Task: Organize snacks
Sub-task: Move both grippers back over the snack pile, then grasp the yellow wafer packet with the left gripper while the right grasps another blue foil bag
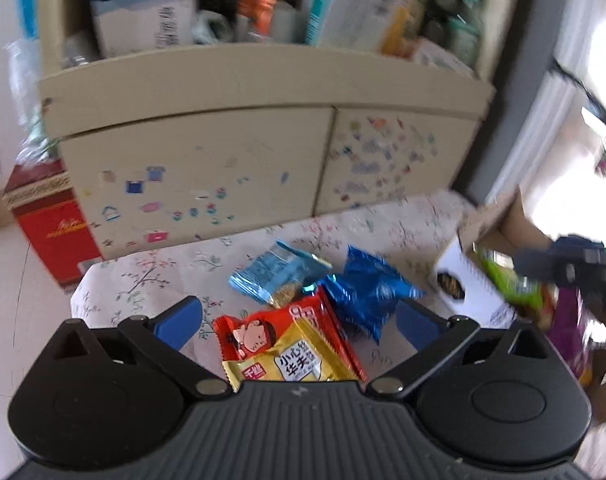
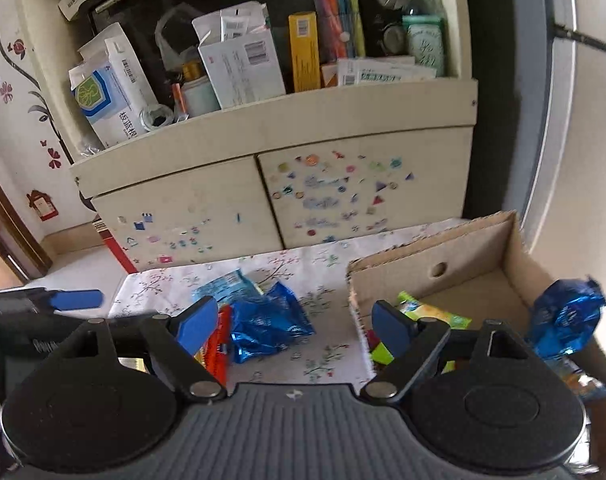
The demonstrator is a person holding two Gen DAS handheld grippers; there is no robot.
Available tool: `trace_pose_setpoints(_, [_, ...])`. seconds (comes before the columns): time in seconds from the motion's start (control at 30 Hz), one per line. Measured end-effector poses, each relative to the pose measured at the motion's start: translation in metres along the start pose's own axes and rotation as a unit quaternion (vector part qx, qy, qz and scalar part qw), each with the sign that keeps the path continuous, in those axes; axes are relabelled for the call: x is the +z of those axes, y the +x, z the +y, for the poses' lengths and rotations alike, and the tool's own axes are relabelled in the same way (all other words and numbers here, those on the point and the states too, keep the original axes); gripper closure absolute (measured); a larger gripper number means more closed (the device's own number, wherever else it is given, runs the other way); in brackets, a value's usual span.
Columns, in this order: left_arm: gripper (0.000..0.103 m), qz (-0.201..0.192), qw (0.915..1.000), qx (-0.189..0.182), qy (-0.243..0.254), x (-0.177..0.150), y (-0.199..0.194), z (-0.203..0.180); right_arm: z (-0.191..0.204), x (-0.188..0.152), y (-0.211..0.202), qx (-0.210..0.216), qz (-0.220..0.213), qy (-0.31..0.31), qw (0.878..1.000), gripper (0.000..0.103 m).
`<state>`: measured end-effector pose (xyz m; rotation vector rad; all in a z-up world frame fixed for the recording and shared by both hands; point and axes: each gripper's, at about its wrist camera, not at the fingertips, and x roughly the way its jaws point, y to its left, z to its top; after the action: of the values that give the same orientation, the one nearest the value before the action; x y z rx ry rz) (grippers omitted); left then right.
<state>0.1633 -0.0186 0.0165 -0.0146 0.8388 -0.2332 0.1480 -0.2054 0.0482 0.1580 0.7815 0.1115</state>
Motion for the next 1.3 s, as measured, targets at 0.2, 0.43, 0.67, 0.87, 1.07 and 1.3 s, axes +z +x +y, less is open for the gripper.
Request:
trace_pose_setpoints(0.2, [0.001, 0.008, 0.9920, -0.023, 0.124, -0.024, 0.017, -0.014, 0.007, -0.002, 0.015, 0.017, 0.024, 0.000, 1.000, 0.015])
trace_pose_setpoints(0.43, [0.003, 0.017, 0.9764, -0.028, 0.214, -0.047, 0.035, -0.022, 0.012, -0.007, 0.038, 0.033, 0.051, -0.008, 0.998, 0.015])
trace_pose_setpoints(0.67, [0.005, 0.016, 0.9766, -0.025, 0.213, -0.048, 0.046, -0.022, 0.024, -0.013, 0.061, 0.034, 0.068, -0.036, 0.996, 0.015])
trace_pose_setpoints(0.87, [0.010, 0.018, 0.9831, -0.021, 0.181, -0.045, 0.056, -0.014, 0.028, -0.015, 0.079, 0.025, 0.068, -0.035, 0.997, 0.015])
trace_pose_setpoints(1.07, [0.015, 0.023, 0.9846, -0.027, 0.171, -0.045, 0.058, -0.011, 0.031, -0.011, 0.098, 0.014, 0.060, -0.057, 0.996, 0.015])
trace_pose_setpoints(1.3, [0.017, 0.035, 0.9866, -0.042, 0.154, -0.047, 0.059, -0.008, 0.032, -0.008, 0.119, 0.011, 0.067, -0.063, 0.996, 0.015])
